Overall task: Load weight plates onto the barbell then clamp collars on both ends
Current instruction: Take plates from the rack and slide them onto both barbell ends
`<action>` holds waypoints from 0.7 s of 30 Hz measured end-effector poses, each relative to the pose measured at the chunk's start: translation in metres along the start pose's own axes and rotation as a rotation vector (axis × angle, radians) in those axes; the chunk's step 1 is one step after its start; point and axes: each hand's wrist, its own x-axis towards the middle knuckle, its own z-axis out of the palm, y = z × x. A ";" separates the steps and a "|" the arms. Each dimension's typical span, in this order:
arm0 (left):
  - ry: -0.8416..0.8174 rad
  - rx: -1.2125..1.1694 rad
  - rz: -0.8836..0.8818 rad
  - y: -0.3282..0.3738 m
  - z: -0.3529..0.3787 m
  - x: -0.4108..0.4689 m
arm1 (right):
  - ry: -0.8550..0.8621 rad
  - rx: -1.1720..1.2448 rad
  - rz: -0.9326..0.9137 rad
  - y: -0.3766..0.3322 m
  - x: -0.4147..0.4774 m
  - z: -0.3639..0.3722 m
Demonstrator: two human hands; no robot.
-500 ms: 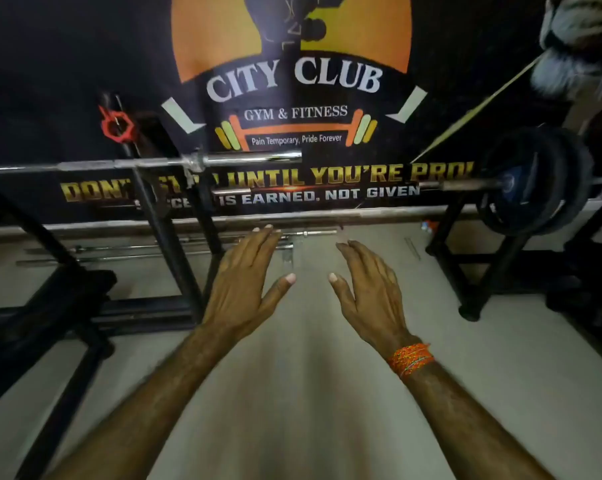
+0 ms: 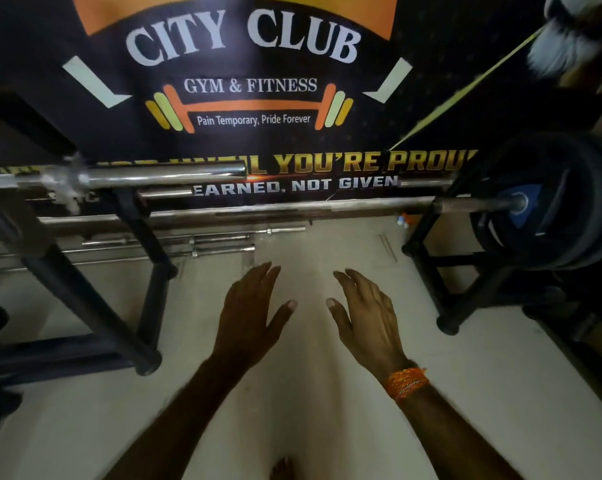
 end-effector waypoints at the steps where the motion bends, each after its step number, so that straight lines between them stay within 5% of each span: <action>1: -0.001 -0.013 0.002 -0.004 0.010 0.020 | -0.002 -0.009 0.004 0.007 0.019 0.004; 10: -0.070 0.014 -0.060 -0.040 0.076 0.198 | -0.047 -0.001 -0.015 0.091 0.206 0.067; 21: 0.007 0.058 -0.460 -0.088 0.134 0.388 | -0.214 0.080 -0.321 0.155 0.472 0.148</action>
